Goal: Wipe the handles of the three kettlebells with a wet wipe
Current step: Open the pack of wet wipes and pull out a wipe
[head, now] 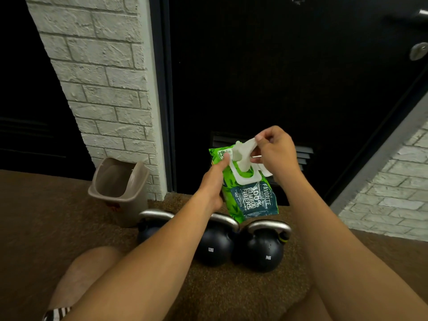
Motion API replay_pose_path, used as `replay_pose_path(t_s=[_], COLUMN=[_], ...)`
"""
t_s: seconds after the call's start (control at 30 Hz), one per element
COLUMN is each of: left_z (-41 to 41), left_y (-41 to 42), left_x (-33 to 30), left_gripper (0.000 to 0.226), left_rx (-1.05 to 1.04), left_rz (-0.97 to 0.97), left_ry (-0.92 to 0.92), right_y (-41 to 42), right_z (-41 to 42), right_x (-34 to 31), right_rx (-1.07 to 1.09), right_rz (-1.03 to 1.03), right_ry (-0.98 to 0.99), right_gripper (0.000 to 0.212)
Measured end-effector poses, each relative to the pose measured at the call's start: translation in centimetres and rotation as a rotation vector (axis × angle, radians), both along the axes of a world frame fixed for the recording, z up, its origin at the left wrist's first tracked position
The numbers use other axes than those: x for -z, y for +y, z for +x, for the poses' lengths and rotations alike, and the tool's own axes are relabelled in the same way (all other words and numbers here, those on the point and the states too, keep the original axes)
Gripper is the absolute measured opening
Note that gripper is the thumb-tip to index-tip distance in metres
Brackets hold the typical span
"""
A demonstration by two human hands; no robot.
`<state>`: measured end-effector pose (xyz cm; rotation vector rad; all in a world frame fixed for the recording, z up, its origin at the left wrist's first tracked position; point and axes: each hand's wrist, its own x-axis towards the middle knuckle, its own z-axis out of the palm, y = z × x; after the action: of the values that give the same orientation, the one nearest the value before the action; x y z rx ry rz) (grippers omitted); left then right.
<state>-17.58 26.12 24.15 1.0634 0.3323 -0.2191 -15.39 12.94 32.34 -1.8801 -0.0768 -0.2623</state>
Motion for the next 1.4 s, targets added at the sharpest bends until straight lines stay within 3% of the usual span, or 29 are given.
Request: replay_pose_path(t_s=[0.23,0.4,0.5,0.63,0.77,0.93,1.17,1.3,1.4], left_z=[-0.3,-0.6,-1.0,-1.1,-1.0,-0.7,0.5,0.7,0.9], left_y=[-0.7,-0.9,-1.2,-1.1,-1.1,-1.0,-0.6,-0.9,-1.3], left_x=[0.4,1.3,1.7,1.5,1.1,0.7,1.4,1.2,1.5], left_gripper=[0.032,0.04,0.035,0.034,0.039,0.045,0.081,0.047,0.041], left_rx=[-0.022,-0.067,-0.066,-0.086,-0.09,-0.059,-0.031,-0.006,0.015], left_rz=[-0.012,0.052,0.023,-0.013,-0.013,-0.182,-0.332,-0.169,-0.08], left_ry=[0.031,0.07,0.083,0.069,0.052,0.002,-0.032,0.017,0.034], right_y=[0.5,1.2,0.2,-2.5,-4.5,-5.1,-8.0,-8.5,-7.7], right_z=[-0.5,-1.3,-1.2,-0.2,0.2,0.3,0.7,0.2,0.1], right_x=[-0.5,-3.8,-6.4,-7.7,-6.1,-3.4,-0.8,0.9,1.3], right_rx=[-0.095,-0.113,-0.092,-0.034,0.057,0.129,0.146,0.064,-0.063], right_rz=[-0.052,0.218,0.315,0.526,0.543,0.377,0.298,-0.001,-0.001], right_ry=[-0.048,-0.143,-0.192,-0.171,-0.072,0.048,0.3,0.419,0.422], right_gripper=[0.018,0.02,0.017,0.019,0.015,0.014,0.021,0.018,0.018])
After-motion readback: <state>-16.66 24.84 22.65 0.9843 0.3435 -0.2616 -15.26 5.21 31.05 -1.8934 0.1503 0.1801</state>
